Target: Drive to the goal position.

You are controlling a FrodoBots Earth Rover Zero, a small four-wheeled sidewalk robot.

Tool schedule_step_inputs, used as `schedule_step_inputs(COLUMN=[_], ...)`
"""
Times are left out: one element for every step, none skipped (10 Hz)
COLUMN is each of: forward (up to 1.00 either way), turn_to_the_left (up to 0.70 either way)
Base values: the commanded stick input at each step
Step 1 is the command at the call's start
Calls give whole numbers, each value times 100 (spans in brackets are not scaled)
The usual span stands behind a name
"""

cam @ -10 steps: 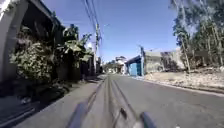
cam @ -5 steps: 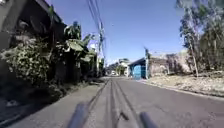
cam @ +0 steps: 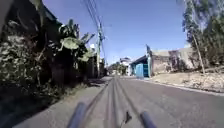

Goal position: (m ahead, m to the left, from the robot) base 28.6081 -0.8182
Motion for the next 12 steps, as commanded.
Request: schedule_step_inputs(forward=[85, 85, 85, 85, 85, 85, 85, 85, 85, 85, 85, 85], turn_to_the_left=[-31, -34, -34, -34, -34, -31, -22, 0, 0, 0, 0, 0])
